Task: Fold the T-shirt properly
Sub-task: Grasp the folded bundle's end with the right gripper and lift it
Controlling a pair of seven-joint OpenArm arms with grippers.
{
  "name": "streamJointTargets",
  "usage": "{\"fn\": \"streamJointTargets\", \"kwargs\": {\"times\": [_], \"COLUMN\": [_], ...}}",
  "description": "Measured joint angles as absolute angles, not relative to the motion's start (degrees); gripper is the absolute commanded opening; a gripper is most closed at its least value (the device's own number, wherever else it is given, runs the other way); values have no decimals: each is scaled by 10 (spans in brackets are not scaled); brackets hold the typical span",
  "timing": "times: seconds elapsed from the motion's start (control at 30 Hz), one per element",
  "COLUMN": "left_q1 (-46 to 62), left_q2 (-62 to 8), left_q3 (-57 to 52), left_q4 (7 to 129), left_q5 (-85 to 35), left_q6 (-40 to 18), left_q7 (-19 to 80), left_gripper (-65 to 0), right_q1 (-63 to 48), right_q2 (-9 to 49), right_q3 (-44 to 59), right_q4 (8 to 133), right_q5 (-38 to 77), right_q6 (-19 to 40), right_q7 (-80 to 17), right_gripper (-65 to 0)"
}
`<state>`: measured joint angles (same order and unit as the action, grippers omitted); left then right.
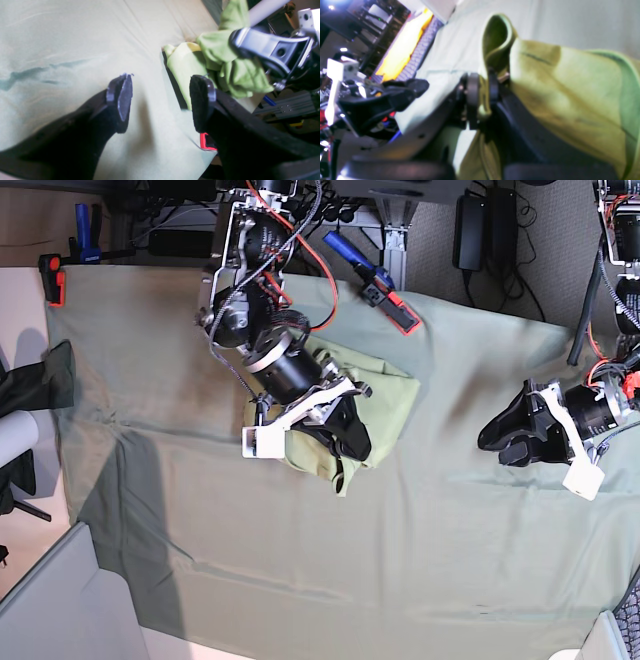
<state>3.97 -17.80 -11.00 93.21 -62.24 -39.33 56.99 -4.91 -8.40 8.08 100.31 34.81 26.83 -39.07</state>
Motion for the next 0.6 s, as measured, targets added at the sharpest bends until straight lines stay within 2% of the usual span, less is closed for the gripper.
{"fn": "streamJointTargets", "kwargs": {"times": [0.03,0.07,0.17,0.2,0.23,0.6], "left_q1": [40,40,40,40,40,40], "left_q2": [-178,-178,-178,-178,-178,-178], "left_q3": [-110,-110,-110,-110,-110,-110], "left_q4": [932,932,932,932,932,932], "left_q5": [-622,-622,-622,-622,-622,-622], "left_q6": [-393,-393,-393,-393,-393,-393], "left_q7": [570,570,570,570,570,570], "left_gripper": [-257,-257,-257,-257,-257,-257], "right_q1": [-49,-49,-41,-37,-32,23], "right_q2": [-84,-84,-84,-84,-84,-83], "right_q3": [78,74,60,52,44,-56], "right_q4": [997,992,961,950,938,912], "right_q5": [349,349,349,348,349,353], "right_q6": [268,268,268,268,268,268], "right_q7": [-387,-385,-383,-383,-383,-383], "right_gripper": [-650,-603,-285,-219,-203,-205]}}
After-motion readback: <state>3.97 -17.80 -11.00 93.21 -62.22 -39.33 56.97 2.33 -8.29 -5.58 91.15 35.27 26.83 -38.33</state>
